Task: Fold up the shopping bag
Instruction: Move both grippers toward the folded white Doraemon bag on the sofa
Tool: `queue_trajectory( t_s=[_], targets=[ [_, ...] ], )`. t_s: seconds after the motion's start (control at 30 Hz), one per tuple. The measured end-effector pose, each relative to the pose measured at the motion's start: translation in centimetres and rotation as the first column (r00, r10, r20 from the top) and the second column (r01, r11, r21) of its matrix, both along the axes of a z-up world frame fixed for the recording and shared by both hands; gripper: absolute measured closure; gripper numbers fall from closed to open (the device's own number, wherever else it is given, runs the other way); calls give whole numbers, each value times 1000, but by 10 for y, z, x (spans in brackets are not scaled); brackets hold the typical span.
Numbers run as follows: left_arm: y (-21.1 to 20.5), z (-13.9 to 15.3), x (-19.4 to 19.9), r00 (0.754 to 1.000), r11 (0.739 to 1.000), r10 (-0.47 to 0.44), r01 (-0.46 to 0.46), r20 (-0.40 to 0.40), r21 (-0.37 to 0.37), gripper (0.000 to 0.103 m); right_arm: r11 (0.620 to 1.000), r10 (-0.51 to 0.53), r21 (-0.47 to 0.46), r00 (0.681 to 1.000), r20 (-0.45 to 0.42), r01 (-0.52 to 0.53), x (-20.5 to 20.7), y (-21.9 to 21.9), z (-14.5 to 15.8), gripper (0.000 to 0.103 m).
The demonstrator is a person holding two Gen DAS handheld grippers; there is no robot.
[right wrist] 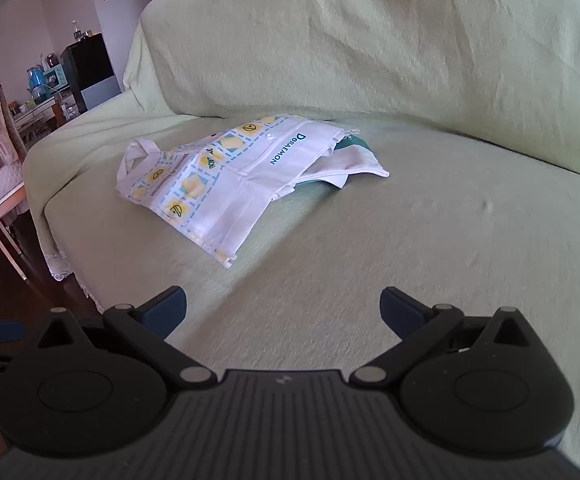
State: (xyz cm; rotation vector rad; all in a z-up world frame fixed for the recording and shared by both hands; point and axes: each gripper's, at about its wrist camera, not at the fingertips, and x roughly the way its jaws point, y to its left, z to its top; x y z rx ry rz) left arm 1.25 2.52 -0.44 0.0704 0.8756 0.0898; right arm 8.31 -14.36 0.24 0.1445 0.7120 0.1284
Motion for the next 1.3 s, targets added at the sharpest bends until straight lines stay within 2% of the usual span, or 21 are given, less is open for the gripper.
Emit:
queue_trajectory(
  t_s=[0.3, 0.5, 0.93, 1.17, 1.3],
  targets=[
    [5, 19, 8, 994, 999, 16, -20, 109, 30, 7, 999, 8, -41, 999, 54, -5, 20, 6, 10, 1],
    [6, 39, 9, 986, 999, 34, -39, 164, 28, 7, 999, 17, -40, 992, 121, -13, 30, 7, 33, 1],
    [0, 68, -23, 970, 996, 39, -58, 240, 70, 3, 998, 53, -53, 973, 226, -42, 9, 9, 68, 1],
    [11, 73, -26, 967, 998, 59, -65, 247, 17, 2, 998, 57, -49, 968, 246, -46, 3, 10, 75, 1],
    [19, 67, -13, 972, 998, 64, -62, 225, -13, 2, 997, 66, -60, 970, 234, -54, 9, 10, 71, 1]
  ],
)
